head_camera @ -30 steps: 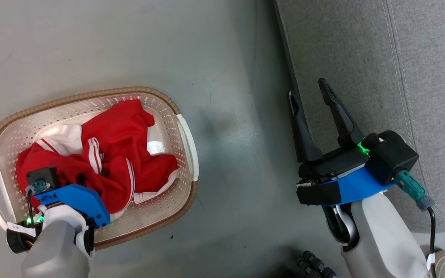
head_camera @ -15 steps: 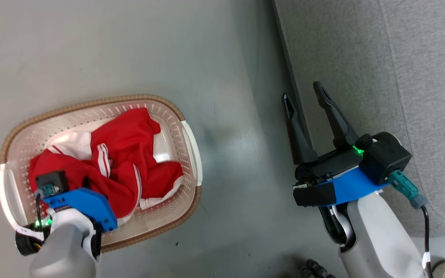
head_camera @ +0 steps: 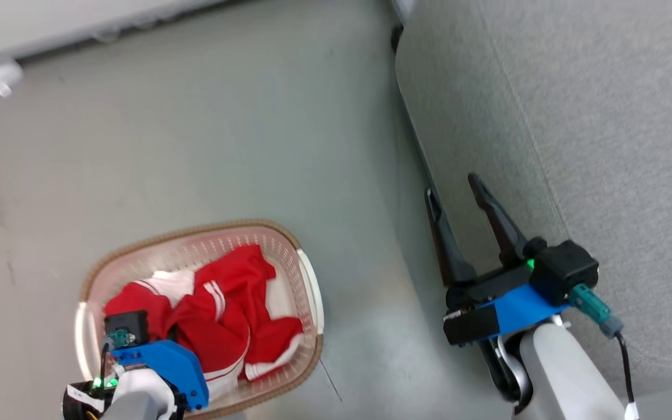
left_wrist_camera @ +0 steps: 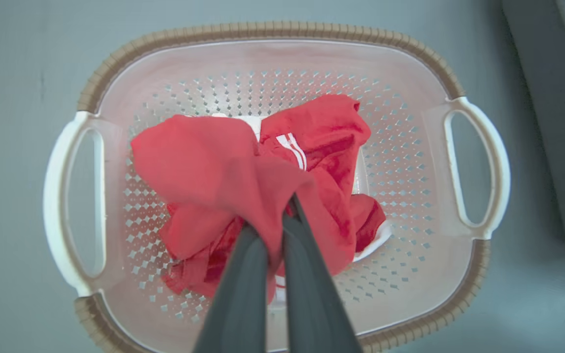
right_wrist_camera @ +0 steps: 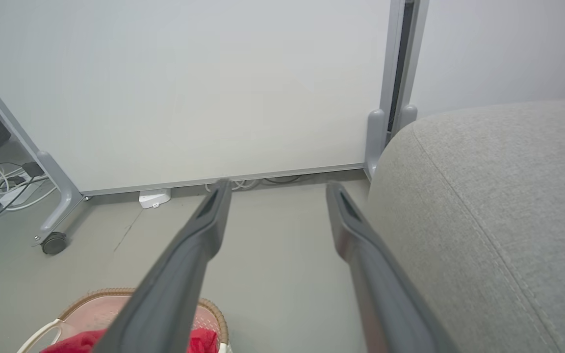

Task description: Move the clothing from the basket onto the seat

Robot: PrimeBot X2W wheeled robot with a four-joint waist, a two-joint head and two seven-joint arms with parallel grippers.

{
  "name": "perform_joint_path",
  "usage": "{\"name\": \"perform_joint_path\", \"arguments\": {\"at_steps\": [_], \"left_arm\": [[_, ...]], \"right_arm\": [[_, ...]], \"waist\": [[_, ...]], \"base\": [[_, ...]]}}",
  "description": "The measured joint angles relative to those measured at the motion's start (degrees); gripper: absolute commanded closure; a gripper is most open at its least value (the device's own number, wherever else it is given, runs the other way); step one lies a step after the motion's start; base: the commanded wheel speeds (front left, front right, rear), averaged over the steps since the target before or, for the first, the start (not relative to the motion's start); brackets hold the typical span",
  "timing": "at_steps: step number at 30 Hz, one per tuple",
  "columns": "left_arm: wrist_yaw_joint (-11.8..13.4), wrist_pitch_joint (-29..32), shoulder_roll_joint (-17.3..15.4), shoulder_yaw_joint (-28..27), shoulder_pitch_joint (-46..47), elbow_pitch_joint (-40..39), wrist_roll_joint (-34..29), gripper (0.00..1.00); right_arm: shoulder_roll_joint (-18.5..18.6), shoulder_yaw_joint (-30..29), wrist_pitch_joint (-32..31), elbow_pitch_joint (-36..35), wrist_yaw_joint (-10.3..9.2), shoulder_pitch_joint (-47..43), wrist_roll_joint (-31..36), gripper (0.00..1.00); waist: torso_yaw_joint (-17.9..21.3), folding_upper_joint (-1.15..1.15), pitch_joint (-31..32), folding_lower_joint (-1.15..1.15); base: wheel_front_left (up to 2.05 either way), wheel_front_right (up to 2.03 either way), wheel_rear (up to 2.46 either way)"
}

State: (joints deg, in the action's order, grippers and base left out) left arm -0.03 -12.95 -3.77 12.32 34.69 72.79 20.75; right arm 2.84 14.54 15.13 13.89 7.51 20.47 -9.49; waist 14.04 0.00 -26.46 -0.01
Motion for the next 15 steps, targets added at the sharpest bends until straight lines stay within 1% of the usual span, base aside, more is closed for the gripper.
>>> {"name": "perform_joint_path", "arguments": {"at_steps": [8,11,15], "left_arm": [[-3.3,-1.4,0.8,3.5,-1.9,-2.4,-0.6,1.0],[-4.8,-1.6,0.9,5.3,-2.1,-5.0,-0.1,1.0],[-6.0,-1.8,0.9,9.1,-2.3,-10.6,3.0,1.0]], "right_arm": [[0.0,-0.8,0.0,2.7,0.0,-4.5,0.5,0.0],[0.0,-1.4,0.0,3.5,0.0,-6.0,0.9,0.0],[0.0,-2.4,0.0,4.1,0.0,-7.8,1.1,0.0]], "waist": [[-2.7,0.0,10.7,-0.01],[-4.0,0.0,14.2,-0.01],[-5.9,0.0,18.2,0.0]], "base": [[0.0,0.0,0.0],[0.0,0.0,0.0],[0.0,0.0,0.0]]}}
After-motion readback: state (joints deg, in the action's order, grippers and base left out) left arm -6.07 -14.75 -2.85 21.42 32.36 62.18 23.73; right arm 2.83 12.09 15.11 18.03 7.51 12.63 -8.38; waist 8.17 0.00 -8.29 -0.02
